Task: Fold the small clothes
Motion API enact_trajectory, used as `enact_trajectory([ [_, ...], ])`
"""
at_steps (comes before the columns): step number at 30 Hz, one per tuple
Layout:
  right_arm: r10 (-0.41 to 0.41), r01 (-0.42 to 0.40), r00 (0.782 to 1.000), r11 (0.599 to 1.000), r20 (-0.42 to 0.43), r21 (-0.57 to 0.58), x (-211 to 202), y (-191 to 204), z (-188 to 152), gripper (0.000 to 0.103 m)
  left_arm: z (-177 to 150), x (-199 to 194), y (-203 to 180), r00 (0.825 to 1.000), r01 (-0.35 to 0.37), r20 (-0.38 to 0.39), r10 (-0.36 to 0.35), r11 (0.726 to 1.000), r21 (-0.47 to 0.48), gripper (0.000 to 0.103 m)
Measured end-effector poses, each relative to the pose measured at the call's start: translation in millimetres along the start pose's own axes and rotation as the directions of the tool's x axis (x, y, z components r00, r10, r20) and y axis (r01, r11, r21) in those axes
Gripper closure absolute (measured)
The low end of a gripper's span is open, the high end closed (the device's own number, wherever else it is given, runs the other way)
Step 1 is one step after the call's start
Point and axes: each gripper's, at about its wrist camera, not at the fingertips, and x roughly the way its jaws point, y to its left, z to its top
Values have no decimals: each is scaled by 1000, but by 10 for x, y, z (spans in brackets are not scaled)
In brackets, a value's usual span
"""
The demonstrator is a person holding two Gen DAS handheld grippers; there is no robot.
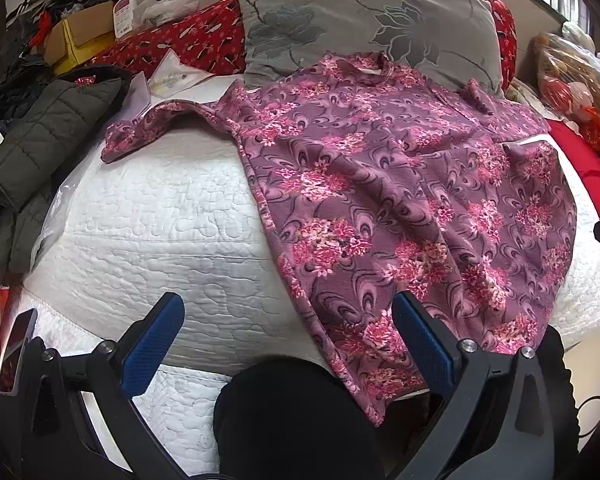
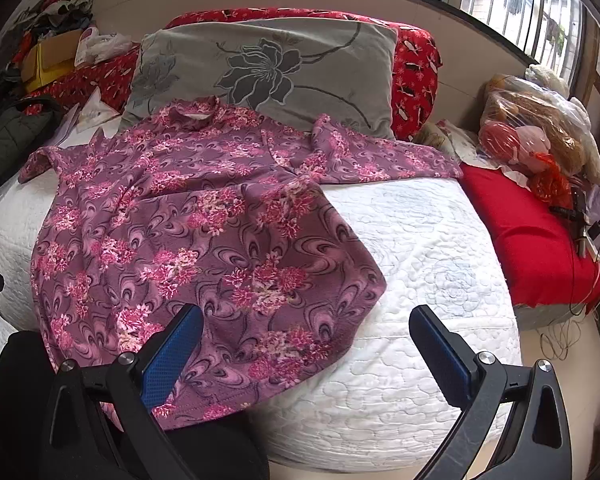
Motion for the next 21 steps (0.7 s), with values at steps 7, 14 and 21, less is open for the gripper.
enact_trajectory([
  [7, 6, -6, 1000, 1000, 8, 30, -32, -89, -26, 0, 3, -18, -53, 1000, 1, -5, -1, 1000, 9, 0],
  [14, 9, -10, 1000, 999, 12, 42, -37, -116, -38, 0, 33, -34, -102, 1000, -1, -3, 1, 1000, 26, 0],
  [21, 9, -9, 1000, 999, 11, 43, -28, -122, -41, 0, 54, -7, -150, 1000, 1, -13, 0, 999, 40, 0],
])
